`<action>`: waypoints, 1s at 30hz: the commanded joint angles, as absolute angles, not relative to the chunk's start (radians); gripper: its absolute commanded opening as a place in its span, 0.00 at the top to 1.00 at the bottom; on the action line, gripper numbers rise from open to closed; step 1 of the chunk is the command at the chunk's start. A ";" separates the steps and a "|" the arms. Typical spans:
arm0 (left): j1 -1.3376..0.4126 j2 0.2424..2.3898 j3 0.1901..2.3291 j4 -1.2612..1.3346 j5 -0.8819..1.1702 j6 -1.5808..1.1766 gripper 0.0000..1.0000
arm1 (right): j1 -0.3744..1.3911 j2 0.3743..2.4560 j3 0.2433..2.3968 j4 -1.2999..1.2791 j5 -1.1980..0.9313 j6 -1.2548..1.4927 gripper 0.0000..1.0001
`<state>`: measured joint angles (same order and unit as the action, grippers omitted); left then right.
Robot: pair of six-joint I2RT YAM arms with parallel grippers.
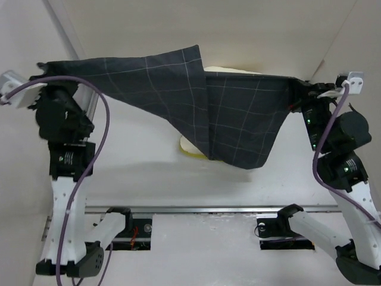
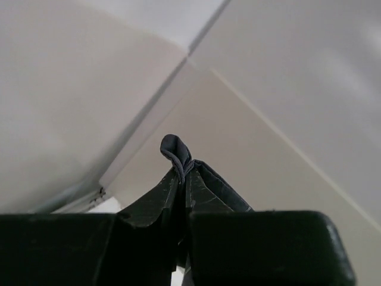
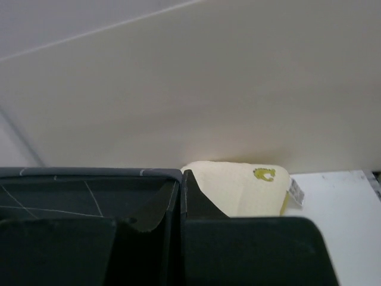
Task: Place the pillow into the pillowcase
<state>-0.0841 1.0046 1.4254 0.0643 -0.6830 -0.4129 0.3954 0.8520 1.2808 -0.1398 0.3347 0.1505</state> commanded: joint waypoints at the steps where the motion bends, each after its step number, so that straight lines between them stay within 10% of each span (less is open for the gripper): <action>1: -0.054 0.962 1.476 0.074 -0.914 -0.272 1.00 | 0.380 0.825 1.374 -0.113 0.288 0.049 1.00; 16: -0.043 1.101 1.532 0.130 -1.163 -0.085 1.00 | 0.380 1.231 1.578 -0.149 0.000 0.081 1.00; 23: 0.173 1.478 1.744 -0.141 -0.843 -0.377 0.98 | 0.402 1.709 1.768 -0.149 0.032 0.123 1.00; 26: 0.230 1.687 1.909 -0.302 -0.758 -0.480 0.05 | 0.391 1.862 1.943 -0.205 0.023 0.123 0.97; 30: 0.230 1.871 2.121 -0.466 -0.680 -0.523 0.00 | 0.356 2.040 2.132 -0.331 -0.075 0.114 0.51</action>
<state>0.2344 1.8744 1.9896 -0.3065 -0.7780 -0.4328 0.3855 2.0670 1.9743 -0.2817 -0.0238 0.1177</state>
